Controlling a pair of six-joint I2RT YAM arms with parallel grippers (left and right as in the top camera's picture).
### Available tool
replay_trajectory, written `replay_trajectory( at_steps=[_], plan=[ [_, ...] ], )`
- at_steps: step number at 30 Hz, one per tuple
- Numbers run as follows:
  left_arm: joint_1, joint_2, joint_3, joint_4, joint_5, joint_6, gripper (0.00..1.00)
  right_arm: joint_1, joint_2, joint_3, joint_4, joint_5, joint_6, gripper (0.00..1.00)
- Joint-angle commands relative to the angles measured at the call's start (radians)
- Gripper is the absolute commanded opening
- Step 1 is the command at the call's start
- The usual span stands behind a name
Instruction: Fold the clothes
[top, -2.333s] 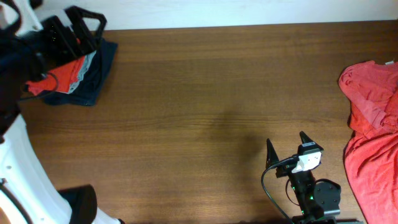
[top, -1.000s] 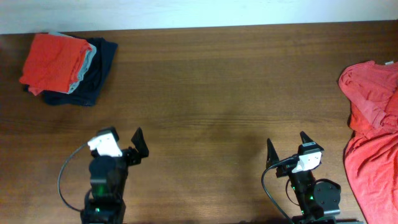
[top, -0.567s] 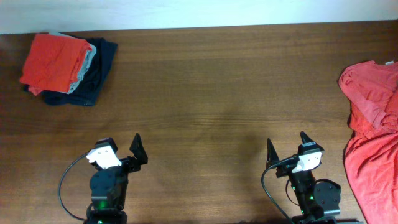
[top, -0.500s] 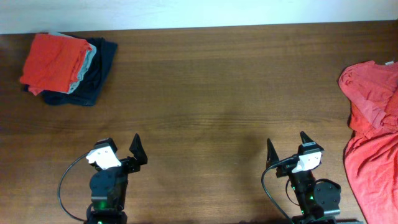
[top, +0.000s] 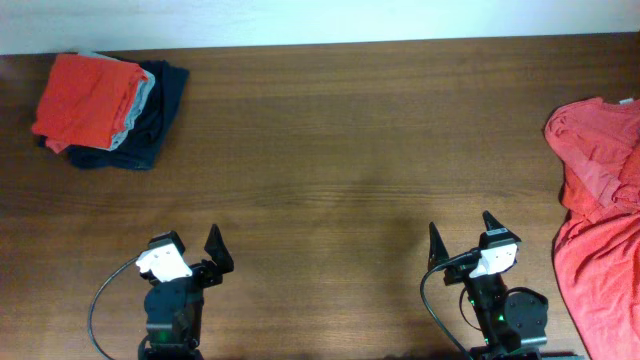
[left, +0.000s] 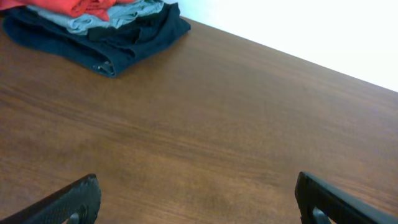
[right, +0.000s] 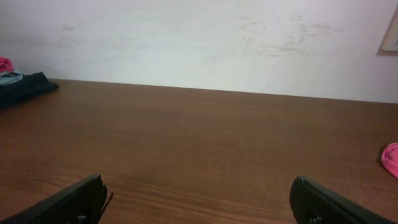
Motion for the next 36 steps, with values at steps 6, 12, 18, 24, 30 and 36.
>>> replay_trajectory(
  at_steps=[6,12,18,24,30,36],
  plan=[
    [-0.002,-0.207,-0.007,-0.072,-0.015,0.043,1.0,-0.007,-0.01,-0.005,-0.006,0.013,0.006,0.99],
    [-0.002,-0.31,-0.007,-0.072,-0.01,0.047,1.0,-0.007,-0.01,-0.005,-0.006,0.013,0.006,0.99],
    [-0.023,-0.34,-0.007,-0.073,-0.002,0.09,0.99,-0.007,-0.01,-0.005,-0.006,0.013,0.006,0.99],
    [-0.081,-0.34,-0.007,-0.076,0.019,0.25,1.0,-0.007,-0.01,-0.005,-0.006,0.013,0.006,0.99],
    [-0.085,-0.339,-0.007,-0.076,0.019,0.252,1.0,-0.007,-0.01,-0.005,-0.006,0.013,0.005,0.99],
    [-0.085,-0.339,-0.007,-0.076,0.019,0.252,0.99,-0.007,-0.01,-0.005,-0.006,0.013,0.006,0.99]
  ],
)
